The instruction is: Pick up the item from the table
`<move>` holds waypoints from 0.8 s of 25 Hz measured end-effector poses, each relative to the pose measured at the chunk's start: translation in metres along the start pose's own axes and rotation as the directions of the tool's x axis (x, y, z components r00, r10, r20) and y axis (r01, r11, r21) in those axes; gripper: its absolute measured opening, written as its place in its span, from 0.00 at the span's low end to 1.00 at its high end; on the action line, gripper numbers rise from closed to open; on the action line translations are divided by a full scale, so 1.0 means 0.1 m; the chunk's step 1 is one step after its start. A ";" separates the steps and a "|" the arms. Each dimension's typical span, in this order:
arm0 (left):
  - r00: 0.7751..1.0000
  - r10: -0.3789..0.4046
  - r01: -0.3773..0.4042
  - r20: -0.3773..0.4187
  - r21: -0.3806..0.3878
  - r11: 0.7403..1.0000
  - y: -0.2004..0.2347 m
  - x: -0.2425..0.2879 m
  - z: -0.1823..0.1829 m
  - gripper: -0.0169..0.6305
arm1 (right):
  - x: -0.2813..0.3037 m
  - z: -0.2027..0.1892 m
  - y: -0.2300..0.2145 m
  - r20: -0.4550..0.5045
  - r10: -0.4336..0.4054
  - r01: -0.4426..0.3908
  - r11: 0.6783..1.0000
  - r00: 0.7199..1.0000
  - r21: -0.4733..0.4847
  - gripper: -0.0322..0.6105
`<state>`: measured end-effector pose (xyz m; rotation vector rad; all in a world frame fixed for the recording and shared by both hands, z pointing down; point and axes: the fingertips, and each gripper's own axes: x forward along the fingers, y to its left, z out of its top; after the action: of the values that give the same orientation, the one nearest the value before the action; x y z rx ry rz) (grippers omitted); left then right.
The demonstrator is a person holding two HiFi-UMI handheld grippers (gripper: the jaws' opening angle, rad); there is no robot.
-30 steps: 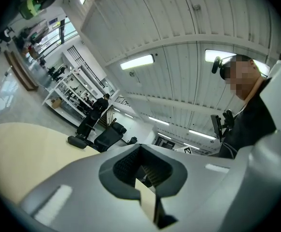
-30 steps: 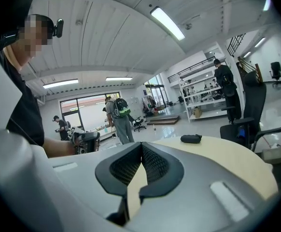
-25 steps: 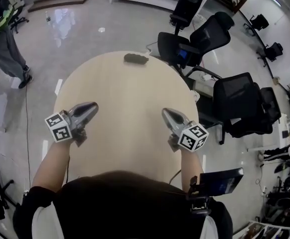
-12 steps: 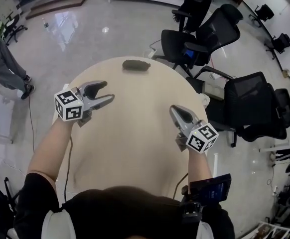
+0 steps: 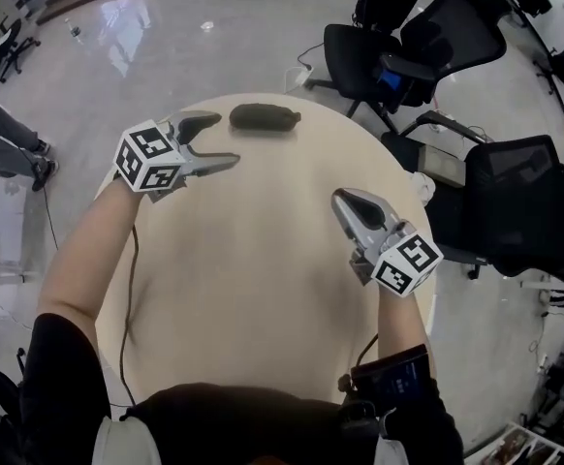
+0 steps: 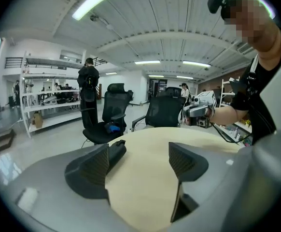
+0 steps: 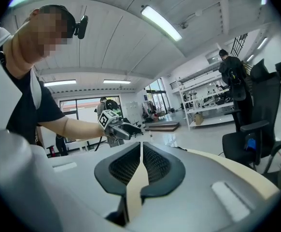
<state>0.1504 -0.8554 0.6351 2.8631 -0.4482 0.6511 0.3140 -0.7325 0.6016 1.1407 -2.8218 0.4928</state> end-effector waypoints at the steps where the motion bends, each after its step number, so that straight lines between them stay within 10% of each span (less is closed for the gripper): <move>1: 1.000 -0.004 0.004 -0.021 0.015 1.000 0.11 0.13 -0.05 0.60 | 0.06 -0.06 -0.08 -0.003 0.003 -0.003 1.000 1.000 -0.002 0.10; 9: 0.976 -0.015 0.055 -0.218 0.179 0.982 0.97 1.15 -0.44 0.65 | 0.47 -0.71 -0.53 -0.016 0.041 -0.040 0.998 0.999 0.046 0.10; 20: 0.879 -0.156 0.257 -0.450 0.172 0.951 1.11 1.99 -1.02 0.71 | 0.61 -1.04 -0.65 -0.005 0.091 -0.091 0.995 0.996 0.048 0.10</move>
<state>0.2452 -0.9863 0.8252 2.7816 0.0060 1.3282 0.3074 -0.7843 0.7278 1.0191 -2.8808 0.5721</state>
